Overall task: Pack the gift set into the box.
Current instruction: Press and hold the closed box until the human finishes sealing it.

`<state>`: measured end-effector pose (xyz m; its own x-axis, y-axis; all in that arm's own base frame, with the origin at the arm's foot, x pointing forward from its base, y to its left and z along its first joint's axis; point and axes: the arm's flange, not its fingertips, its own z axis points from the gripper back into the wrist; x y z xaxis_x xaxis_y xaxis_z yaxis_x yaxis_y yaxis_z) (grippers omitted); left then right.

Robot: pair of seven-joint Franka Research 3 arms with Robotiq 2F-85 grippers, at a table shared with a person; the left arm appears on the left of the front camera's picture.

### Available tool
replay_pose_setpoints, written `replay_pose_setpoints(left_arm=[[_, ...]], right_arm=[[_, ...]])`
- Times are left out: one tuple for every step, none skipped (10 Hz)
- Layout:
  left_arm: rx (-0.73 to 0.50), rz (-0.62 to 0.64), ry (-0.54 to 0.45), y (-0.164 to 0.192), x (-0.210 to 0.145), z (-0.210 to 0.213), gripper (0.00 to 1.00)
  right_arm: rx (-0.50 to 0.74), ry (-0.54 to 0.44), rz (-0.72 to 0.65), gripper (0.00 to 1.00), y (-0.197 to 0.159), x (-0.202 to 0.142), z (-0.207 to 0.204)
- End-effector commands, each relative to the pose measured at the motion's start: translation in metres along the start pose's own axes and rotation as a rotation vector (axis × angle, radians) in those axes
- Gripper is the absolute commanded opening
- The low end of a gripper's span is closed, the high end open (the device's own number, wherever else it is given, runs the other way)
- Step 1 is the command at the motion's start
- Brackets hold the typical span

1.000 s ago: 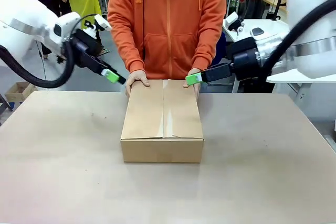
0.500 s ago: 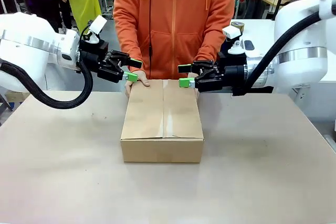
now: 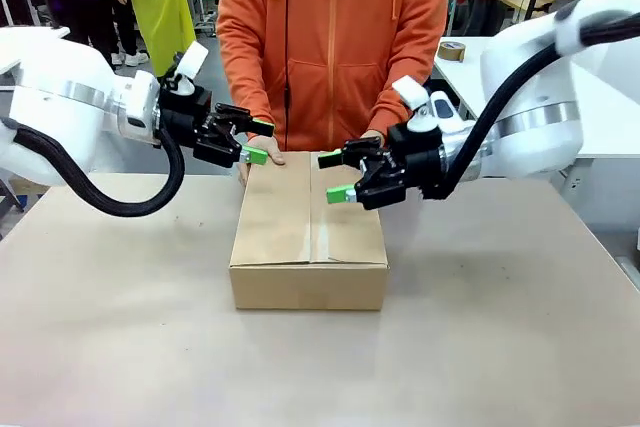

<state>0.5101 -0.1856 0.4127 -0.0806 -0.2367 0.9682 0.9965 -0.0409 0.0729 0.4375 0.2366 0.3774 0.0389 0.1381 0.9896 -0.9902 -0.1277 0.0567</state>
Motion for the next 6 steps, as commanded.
replay_pose_setpoints(left_arm=[[0.066,-0.098,-0.033,-0.007,-0.035,-0.028,1.0],[0.068,-0.101,-0.022,-0.006,-0.05,-0.038,1.0],[0.061,-0.088,-0.041,-0.006,-0.064,-0.046,1.0],[0.103,-0.102,0.025,-0.004,-0.075,-0.054,1.0],[0.106,-0.08,0.06,0.0,-0.083,-0.059,1.0],[0.094,-0.05,0.097,0.005,-0.088,-0.061,1.0]], right_arm=[[0.012,-0.052,0.077,1.0,-0.034,-0.031,0.005],[-0.077,0.005,0.1,1.0,-0.039,-0.04,0.009],[-0.105,0.04,0.12,1.0,-0.044,-0.049,0.011],[-0.092,0.063,0.084,1.0,-0.051,-0.061,0.011],[-0.092,0.077,0.063,1.0,-0.054,-0.067,0.011],[-0.119,0.089,0.08,1.0,-0.053,-0.067,0.012]])
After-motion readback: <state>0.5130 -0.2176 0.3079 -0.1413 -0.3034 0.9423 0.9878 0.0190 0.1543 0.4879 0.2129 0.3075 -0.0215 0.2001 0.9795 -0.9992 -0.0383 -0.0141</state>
